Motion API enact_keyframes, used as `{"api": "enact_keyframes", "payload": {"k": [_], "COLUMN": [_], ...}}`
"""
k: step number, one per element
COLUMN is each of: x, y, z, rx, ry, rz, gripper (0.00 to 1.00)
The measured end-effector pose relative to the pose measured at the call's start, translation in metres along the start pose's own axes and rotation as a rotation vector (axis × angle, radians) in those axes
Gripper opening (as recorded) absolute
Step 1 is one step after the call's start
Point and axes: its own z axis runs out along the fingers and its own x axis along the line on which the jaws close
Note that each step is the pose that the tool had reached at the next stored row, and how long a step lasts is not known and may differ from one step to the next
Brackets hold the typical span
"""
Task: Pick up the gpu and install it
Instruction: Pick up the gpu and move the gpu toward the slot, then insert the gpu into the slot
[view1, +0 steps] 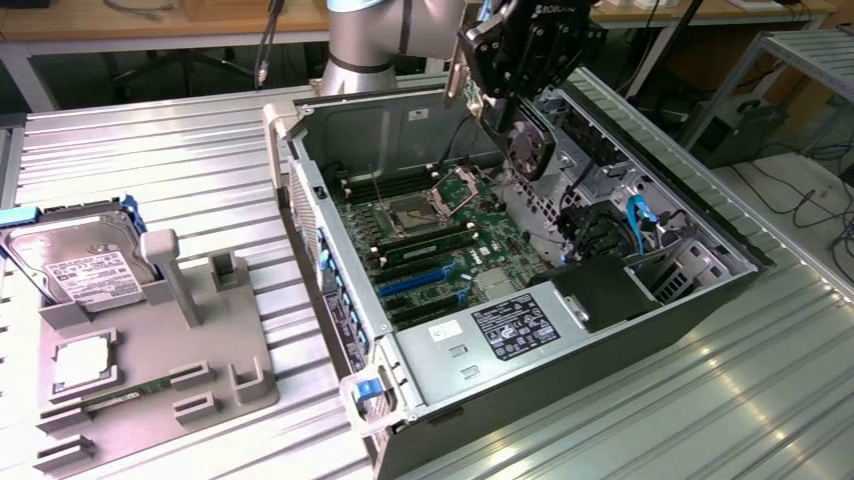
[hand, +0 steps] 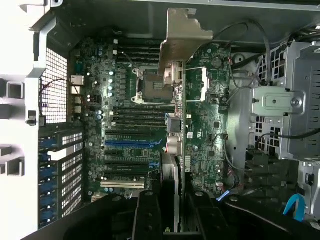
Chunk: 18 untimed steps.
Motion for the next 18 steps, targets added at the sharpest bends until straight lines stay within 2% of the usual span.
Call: {"api": "enact_keyframes", "payload": {"k": [11,18], "x": [0.0,0.0], "y": [0.0,-0.0001], "z": [0.0001,0.0001], "rx": [-0.0002,-0.0018], "ry": [0.0002,0.0023], "rz": [-0.006,-0.078], "gripper": [0.27,0.27]}}
